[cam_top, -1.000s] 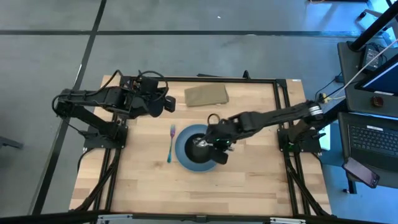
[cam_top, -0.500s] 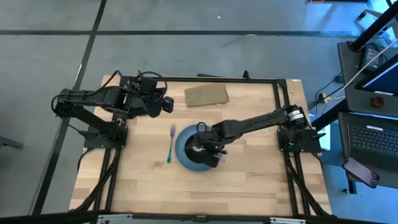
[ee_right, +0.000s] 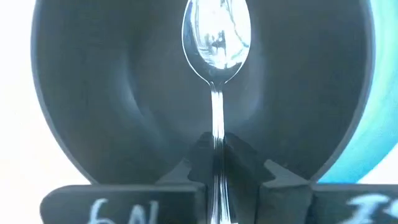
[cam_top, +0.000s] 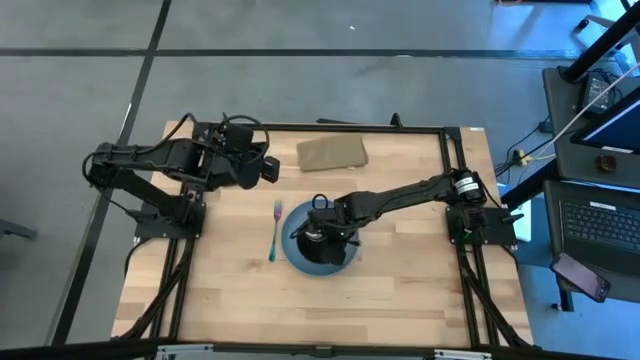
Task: Set table place
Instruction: Put the silver spoon into the black bowl, then return to Home Position
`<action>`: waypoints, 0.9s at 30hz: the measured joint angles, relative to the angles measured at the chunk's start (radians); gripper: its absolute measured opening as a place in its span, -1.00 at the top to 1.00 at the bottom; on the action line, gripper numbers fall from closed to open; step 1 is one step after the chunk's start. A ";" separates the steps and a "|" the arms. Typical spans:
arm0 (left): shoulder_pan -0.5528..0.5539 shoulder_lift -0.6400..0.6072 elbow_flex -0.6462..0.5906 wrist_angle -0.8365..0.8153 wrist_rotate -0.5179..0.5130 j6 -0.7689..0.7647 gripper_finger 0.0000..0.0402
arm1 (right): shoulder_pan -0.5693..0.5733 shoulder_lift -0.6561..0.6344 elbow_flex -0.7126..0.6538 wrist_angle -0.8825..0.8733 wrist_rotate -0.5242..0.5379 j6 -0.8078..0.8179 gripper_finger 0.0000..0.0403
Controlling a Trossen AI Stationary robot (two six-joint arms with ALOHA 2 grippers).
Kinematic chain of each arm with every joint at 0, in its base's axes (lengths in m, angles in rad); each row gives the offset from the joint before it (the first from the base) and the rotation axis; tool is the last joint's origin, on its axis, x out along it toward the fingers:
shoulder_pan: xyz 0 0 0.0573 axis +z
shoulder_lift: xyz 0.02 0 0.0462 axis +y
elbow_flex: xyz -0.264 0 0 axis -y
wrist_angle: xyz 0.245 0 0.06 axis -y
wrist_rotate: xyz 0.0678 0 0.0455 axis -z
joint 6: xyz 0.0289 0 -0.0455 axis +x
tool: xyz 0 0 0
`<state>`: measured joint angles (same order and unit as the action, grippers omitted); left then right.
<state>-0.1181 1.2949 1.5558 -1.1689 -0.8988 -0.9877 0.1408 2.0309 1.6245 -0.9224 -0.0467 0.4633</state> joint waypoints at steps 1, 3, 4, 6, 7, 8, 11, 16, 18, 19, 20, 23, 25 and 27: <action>0.000 0.000 0.000 0.002 0.002 -0.001 0.85 | 0.000 0.000 0.000 0.000 0.000 0.000 0.80; 0.000 0.000 0.000 0.003 0.014 -0.006 0.87 | -0.001 0.000 0.000 0.003 0.000 -0.003 0.75; 0.000 0.000 0.000 0.003 0.021 -0.006 0.88 | -0.001 0.000 0.000 0.003 -0.001 -0.007 0.73; 0.000 0.000 0.000 0.003 0.029 -0.008 0.91 | -0.001 0.000 0.000 0.004 -0.001 -0.023 0.68; -0.001 0.000 0.000 0.003 0.029 -0.015 0.93 | -0.001 0.000 0.000 0.006 -0.001 -0.024 0.66; -0.001 0.000 0.000 0.003 0.030 -0.023 0.94 | -0.001 0.000 0.000 0.008 -0.001 -0.024 0.64; 0.000 0.000 0.000 0.003 0.030 -0.026 0.98 | -0.001 0.000 0.000 0.011 0.000 -0.023 0.60; 0.000 0.000 0.000 0.003 0.029 -0.026 0.98 | -0.001 0.000 0.045 -0.012 0.000 -0.026 0.59; 0.000 0.000 0.000 0.003 0.029 -0.026 0.96 | -0.001 0.000 0.089 -0.025 0.000 -0.028 0.59; 0.000 0.000 0.000 0.003 0.029 -0.026 0.94 | -0.001 0.000 0.116 -0.045 0.000 -0.036 0.59; 0.000 0.000 0.000 0.003 0.029 -0.024 0.93 | -0.001 0.000 0.144 -0.059 0.000 -0.050 0.59; 0.000 0.000 0.000 0.001 0.030 -0.005 0.90 | -0.001 0.000 0.242 -0.095 0.000 -0.079 0.59; -0.008 -0.007 -0.001 -0.001 0.036 -0.004 0.88 | 0.002 -0.001 0.316 -0.147 0.001 -0.107 0.59; -0.019 -0.023 -0.002 -0.002 0.037 0.015 0.86 | 0.009 -0.001 0.392 -0.210 0.028 -0.133 0.59</action>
<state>-0.1372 1.2714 1.5543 -1.1707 -0.8623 -0.9732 0.1493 2.0304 2.0161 -1.1319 -0.0183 0.3306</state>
